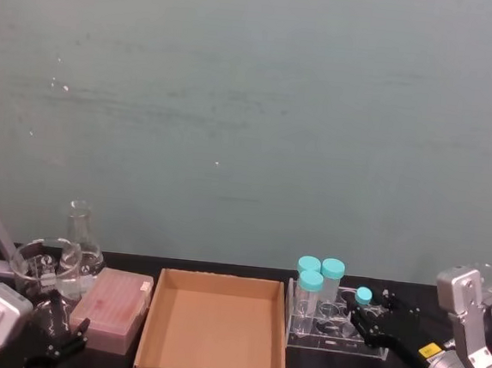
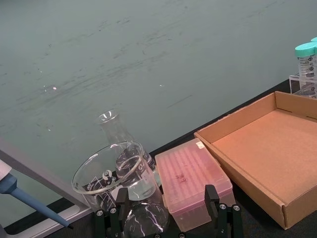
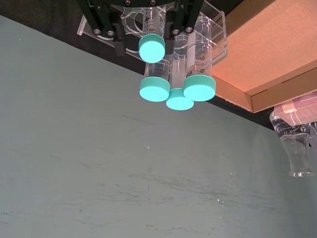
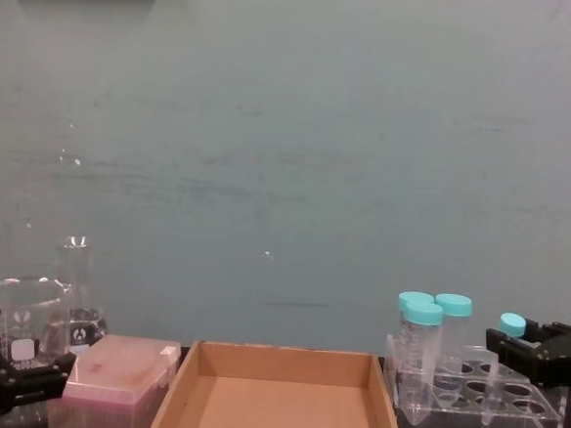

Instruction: Use the right hand to move the test tube from the test tube rack into the box.

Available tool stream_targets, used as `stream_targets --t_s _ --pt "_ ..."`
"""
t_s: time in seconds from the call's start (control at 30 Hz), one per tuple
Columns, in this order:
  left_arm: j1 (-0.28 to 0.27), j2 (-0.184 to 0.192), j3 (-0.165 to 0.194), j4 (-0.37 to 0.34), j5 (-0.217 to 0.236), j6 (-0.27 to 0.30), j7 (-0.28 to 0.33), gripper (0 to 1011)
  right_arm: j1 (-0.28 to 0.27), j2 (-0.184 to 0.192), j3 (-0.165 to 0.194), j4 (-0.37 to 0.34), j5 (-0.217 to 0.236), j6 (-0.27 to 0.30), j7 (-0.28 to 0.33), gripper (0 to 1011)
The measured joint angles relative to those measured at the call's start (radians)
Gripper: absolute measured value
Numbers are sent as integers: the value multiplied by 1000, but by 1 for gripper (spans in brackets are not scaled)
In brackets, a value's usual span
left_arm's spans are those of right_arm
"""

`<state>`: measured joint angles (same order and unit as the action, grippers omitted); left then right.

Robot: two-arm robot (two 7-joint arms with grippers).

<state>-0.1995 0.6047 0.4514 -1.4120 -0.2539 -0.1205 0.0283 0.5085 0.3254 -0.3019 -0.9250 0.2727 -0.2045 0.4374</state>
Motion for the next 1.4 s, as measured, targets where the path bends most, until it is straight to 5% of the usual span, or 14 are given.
stream_targets --t_s 0.37,0.83,1.4 --pt "0 0 0 0 0 0 0 1000 0 0 0 0 0 0 -1 214" --pt "0 0 0 0 0 0 0 1000 -13 5 13 -23 -36 -5 -5 205" --pt "0 0 0 0 0 0 0 1000 -69 33 56 -173 -66 19 -14 204"
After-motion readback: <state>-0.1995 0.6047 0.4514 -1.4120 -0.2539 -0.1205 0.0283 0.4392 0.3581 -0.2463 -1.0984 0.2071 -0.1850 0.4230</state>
